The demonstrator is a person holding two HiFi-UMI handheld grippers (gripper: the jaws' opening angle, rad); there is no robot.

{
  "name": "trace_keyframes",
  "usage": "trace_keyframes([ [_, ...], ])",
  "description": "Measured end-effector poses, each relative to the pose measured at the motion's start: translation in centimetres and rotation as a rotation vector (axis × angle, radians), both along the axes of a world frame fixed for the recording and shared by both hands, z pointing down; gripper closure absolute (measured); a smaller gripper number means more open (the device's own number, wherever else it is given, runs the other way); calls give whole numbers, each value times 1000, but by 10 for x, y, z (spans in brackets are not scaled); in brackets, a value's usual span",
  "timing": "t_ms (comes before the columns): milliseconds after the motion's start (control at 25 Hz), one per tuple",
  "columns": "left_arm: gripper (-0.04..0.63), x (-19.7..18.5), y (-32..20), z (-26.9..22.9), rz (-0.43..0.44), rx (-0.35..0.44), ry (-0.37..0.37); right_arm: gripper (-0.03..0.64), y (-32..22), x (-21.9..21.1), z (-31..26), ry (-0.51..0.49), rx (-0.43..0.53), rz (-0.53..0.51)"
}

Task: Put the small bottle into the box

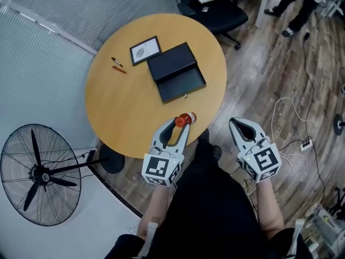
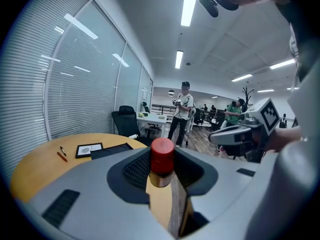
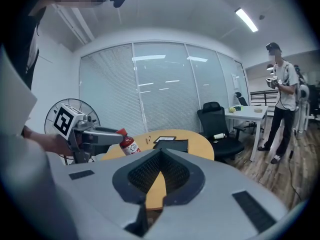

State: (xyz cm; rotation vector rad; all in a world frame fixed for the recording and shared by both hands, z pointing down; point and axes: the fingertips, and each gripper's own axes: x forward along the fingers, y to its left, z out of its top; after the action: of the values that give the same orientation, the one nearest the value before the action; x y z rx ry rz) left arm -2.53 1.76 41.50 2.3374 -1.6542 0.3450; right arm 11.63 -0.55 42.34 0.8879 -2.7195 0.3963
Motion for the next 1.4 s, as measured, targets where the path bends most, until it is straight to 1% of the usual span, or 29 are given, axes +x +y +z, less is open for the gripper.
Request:
trace_keyframes([
  [200, 465, -6, -25, 1, 7, 7, 12, 607, -19, -5, -4, 15, 11, 6],
  [440, 465, -22, -59, 1, 11, 23, 28, 607, -48, -12, -11, 40, 32, 33],
  [680, 465, -28, -90, 3, 27, 32, 38, 607, -77, -12, -17, 62, 49, 59],
  [1200, 465, -56, -127, 32, 64, -13, 33, 607, -102, -42, -7, 66, 31, 96],
  [1400, 465, -60, -142, 46, 86, -33, 20, 607, -108, -48, 1, 92, 21, 96],
])
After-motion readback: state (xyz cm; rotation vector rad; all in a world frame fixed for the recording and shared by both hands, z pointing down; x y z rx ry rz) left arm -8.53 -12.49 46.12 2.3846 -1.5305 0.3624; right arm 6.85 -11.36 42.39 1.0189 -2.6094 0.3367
